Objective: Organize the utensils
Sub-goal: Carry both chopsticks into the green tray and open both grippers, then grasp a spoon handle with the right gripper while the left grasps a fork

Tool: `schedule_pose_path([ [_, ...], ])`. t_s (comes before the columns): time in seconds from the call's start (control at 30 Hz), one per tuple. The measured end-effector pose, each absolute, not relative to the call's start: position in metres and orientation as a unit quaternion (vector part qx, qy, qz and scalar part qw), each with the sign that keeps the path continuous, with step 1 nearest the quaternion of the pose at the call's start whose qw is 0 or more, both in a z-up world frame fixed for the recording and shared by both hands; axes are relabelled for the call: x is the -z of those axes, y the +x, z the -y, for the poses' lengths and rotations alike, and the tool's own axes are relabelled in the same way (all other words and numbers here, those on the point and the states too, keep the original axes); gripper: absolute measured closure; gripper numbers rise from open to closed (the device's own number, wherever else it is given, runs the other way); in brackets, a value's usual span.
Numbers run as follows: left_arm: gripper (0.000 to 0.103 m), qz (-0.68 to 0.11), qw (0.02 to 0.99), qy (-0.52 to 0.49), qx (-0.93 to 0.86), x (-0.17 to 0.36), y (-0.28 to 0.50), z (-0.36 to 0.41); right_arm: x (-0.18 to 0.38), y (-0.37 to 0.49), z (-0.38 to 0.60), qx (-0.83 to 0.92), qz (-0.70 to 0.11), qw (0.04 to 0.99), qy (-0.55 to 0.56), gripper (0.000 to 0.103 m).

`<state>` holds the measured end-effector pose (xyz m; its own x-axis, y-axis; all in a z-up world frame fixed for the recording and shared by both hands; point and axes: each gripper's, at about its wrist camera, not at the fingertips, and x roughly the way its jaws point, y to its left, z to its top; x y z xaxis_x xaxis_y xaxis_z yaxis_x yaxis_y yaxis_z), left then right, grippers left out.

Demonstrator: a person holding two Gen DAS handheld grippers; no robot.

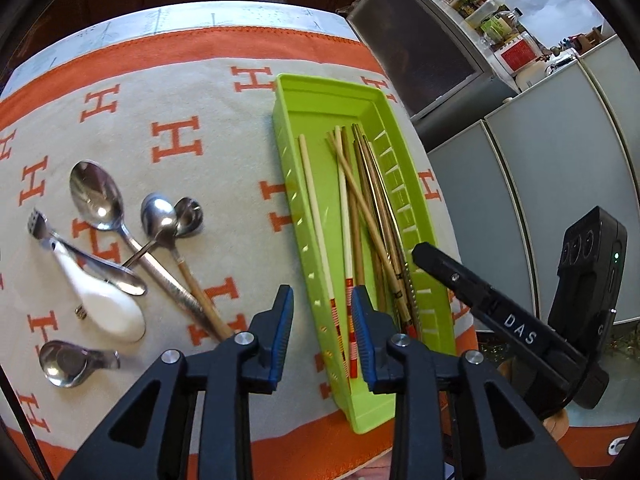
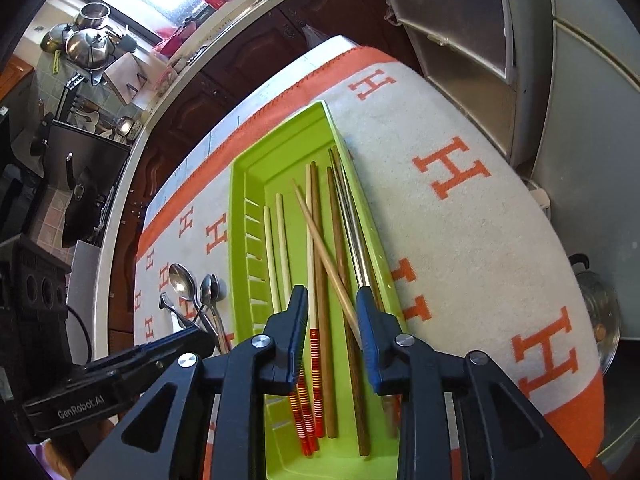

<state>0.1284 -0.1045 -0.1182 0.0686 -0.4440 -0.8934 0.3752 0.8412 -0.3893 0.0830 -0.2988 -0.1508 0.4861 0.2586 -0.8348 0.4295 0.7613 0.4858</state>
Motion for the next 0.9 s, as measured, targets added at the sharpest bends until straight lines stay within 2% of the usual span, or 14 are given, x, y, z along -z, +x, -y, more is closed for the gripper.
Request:
schedule_pose_path([
  [0.23, 0.068, -0.605, 0.756, -0.036, 0.246, 0.115, 0.103, 0.060, 0.134, 0.076, 0.281, 0.048, -0.509, 0.807, 0.295, 0.078],
  [0.37, 0.063, -0.595, 0.774, -0.042, 0.212, 0.113, 0.093, 0.022, 0.127, 0.069, 0.266, 0.045, -0.512, 0.814, 0.269, 0.063],
  [0.6, 0.061, -0.593, 0.788, -0.076, 0.151, 0.119, 0.084, -0.053, 0.116, 0.062, 0.237, 0.022, -0.519, 0.824, 0.227, 0.062],
  [0.9, 0.060, -0.576, 0.802, -0.093, 0.126, 0.122, 0.084, -0.090, 0.106, 0.079, 0.192, -0.028, -0.536, 0.823, 0.186, 0.062],
])
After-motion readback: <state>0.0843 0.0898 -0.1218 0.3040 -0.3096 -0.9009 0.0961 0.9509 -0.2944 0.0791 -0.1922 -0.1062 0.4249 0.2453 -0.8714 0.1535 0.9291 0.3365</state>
